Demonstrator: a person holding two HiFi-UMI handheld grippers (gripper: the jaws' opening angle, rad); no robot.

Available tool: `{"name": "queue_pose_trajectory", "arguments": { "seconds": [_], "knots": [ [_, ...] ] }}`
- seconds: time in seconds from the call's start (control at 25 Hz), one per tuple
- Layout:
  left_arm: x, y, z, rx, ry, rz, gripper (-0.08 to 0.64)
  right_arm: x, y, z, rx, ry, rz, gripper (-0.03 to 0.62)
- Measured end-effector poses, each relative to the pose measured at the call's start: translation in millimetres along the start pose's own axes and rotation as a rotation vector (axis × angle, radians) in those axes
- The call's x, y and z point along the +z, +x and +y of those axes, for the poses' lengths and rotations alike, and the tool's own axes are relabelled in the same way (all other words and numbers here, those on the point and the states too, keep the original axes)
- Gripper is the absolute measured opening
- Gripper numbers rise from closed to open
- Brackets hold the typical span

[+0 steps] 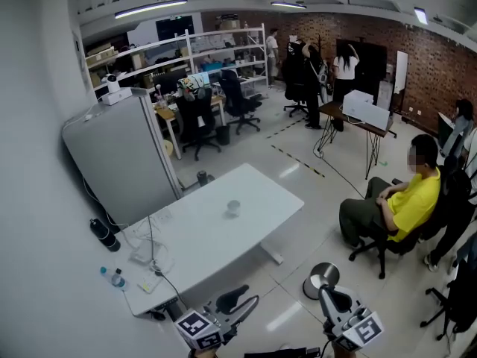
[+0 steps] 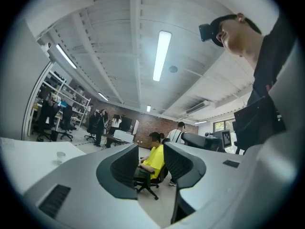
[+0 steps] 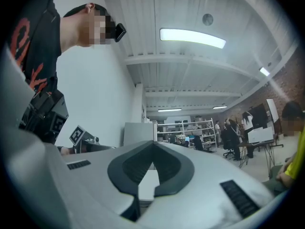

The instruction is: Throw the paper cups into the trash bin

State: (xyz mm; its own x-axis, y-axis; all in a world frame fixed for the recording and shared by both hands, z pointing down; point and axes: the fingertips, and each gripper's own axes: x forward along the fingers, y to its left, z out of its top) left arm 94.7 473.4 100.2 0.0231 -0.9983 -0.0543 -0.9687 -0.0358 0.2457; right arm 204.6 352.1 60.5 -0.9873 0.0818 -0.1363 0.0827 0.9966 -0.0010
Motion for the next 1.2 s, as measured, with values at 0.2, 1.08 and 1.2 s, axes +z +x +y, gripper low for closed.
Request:
{"name": "queue_pose_trajectory", "arguments": {
  "seconds": [0.2, 1.08, 1.2],
  "knots": [
    [11.8, -11.5, -2.9, 0.003, -0.008, -0.014, 0.107, -1.4, 6.6, 9.9, 0.031, 0.007, 0.003, 0.000],
    [-24.5, -36.8, 21.3, 0.292, 0.096, 0.092, 0.003, -8.2, 25.5, 32.0, 0.105, 0.043, 0.004, 0.000],
    [-20.9, -38.1, 17.6, 0.275, 0.088, 0.071, 0.003, -11.1, 25.1, 27.3, 0.100, 0.042, 0.015, 0.000]
  ]
}}
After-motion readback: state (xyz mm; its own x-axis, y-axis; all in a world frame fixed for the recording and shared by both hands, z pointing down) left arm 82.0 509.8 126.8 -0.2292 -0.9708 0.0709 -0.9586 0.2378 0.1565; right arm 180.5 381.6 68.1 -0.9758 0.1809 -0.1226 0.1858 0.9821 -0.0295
